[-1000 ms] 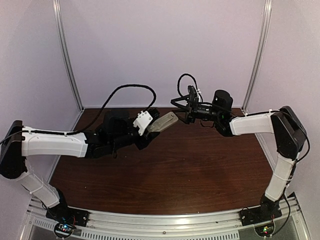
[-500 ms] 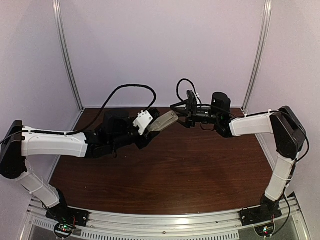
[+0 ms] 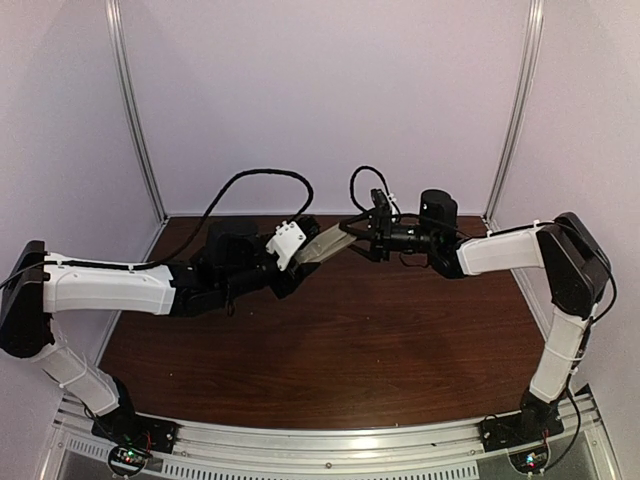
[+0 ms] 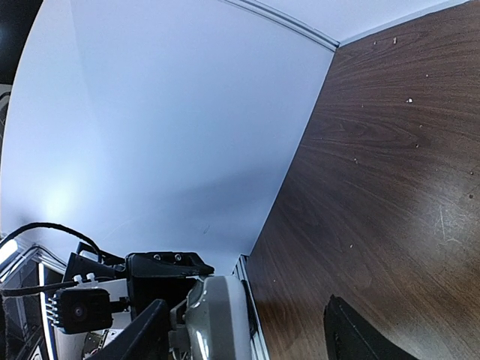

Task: Load the batteries into the remote control
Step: Press the battery cover on the remote control.

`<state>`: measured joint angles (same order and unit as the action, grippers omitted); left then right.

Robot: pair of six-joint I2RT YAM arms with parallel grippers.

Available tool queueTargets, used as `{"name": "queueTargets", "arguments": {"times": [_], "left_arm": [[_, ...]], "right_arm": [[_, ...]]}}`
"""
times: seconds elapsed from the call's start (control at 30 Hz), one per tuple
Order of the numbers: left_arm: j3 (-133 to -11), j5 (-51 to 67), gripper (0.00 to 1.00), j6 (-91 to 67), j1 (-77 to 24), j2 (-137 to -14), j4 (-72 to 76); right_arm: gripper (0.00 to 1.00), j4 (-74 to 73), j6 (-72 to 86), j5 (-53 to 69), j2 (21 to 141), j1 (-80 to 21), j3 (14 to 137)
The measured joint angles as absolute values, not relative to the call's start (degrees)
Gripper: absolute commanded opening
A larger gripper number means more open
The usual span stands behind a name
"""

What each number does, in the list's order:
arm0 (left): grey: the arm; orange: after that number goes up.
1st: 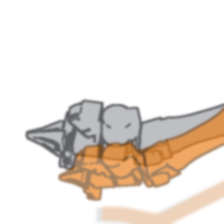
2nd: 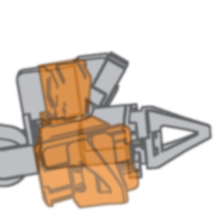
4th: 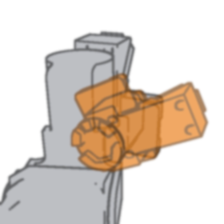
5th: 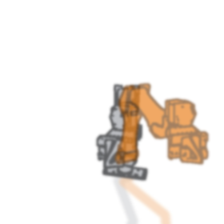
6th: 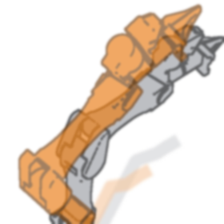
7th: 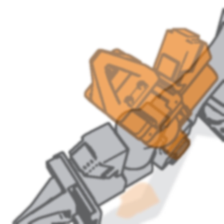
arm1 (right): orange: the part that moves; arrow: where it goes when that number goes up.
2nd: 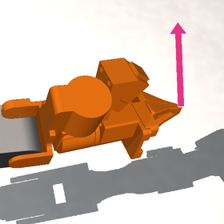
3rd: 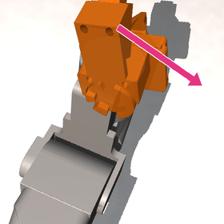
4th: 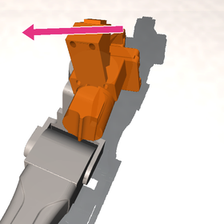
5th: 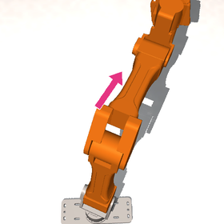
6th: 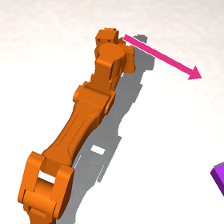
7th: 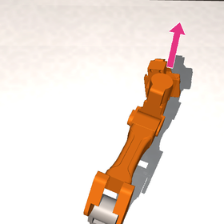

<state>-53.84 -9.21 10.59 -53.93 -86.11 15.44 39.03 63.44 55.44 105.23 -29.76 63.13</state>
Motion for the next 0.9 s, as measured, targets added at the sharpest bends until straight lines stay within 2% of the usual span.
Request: {"name": "queueTargets", "arguments": {"times": [0.13,0.2,0.3,0.47,0.5,0.6,0.63,0.67,0.7,0.9], "left_arm": [[-53.8,-9.2,0.0,10.6,-53.9,-86.1,15.3],[-53.8,-9.2,0.0,10.6,-53.9,-86.1,15.3],[-53.8,-9.2,0.0,10.6,-53.9,-86.1,15.3],[-53.8,-9.6,0.0,10.7,-53.9,-86.1,14.2],[-53.8,-9.7,0.0,10.7,-53.9,-86.1,14.0],[-53.8,-10.1,0.0,10.9,-53.9,-86.1,13.4],[-53.8,-10.2,0.0,10.9,-53.9,-86.1,13.5],[-53.8,-10.3,0.0,11.0,-53.9,-86.1,13.5],[-53.8,-10.3,0.0,11.0,-53.9,-86.1,13.6],[-53.8,-10.3,0.0,11.0,-53.9,-86.1,14.2]], "right_arm": [[0.64,39.2,63.5,55.5,105.5,-29.9,63.0],[0.52,39.5,63.4,55.5,105.5,-29.9,63.0],[0.42,39.9,63.4,55.5,105.7,-29.9,62.9],[0.4,36.9,60.7,55.5,105.9,-30.2,63.7],[0.43,34.7,59.2,55.5,105.9,-30.2,64.5],[0.61,29.1,55.2,55.0,105.9,-30.3,66.5],[0.71,28.2,54.6,55.0,105.9,-30.3,66.7],[0.96,26.9,53.6,54.9,105.9,-30.2,67.0],[0.99,25.9,52.9,54.8,105.8,-30.2,67.2],[1.0,21.0,49.5,54.3,104.9,-28.5,67.2]]}}
